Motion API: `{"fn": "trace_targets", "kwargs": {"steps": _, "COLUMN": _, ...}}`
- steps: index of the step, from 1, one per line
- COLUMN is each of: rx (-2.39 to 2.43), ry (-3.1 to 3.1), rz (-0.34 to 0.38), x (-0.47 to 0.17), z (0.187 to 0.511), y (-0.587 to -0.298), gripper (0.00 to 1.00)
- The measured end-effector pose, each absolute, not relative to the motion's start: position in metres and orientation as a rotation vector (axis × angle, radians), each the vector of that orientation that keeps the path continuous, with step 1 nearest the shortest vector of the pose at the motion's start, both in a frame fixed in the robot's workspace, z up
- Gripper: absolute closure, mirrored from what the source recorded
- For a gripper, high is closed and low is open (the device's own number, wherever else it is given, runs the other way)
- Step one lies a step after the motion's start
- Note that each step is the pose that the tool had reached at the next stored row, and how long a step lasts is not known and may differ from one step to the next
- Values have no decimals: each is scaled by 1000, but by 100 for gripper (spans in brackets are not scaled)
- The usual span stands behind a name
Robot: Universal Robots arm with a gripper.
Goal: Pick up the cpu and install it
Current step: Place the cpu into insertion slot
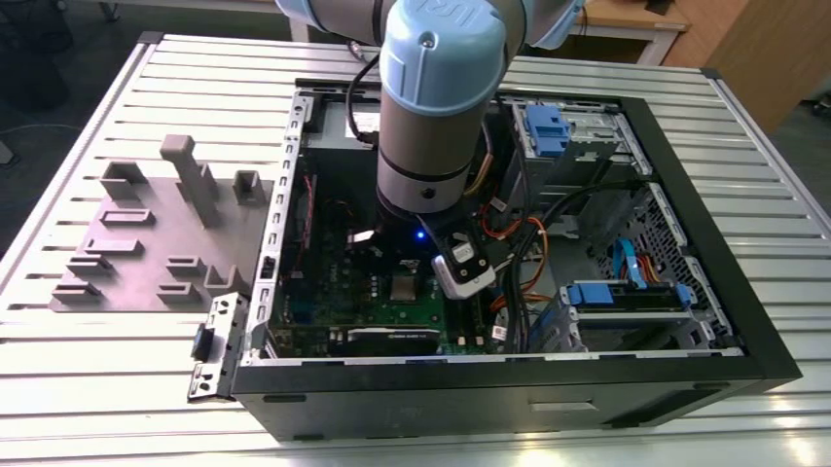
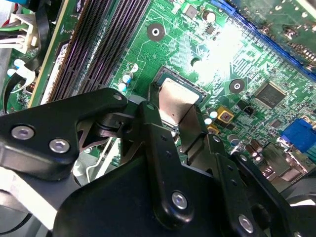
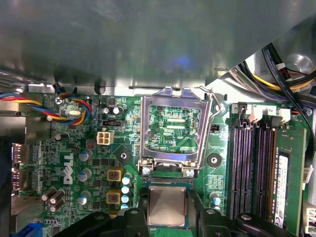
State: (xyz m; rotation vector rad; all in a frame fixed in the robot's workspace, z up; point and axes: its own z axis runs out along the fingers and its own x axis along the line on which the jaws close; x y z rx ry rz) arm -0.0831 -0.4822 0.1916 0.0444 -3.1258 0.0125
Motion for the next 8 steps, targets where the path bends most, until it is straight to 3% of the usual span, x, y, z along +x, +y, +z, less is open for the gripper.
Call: {"fn": "trace_targets", "kwargs": {"steps": 8, "rx": 45, "ry": -3126, "rz": 12, "x": -83, "z": 191, "y": -482, "gripper": 58}}
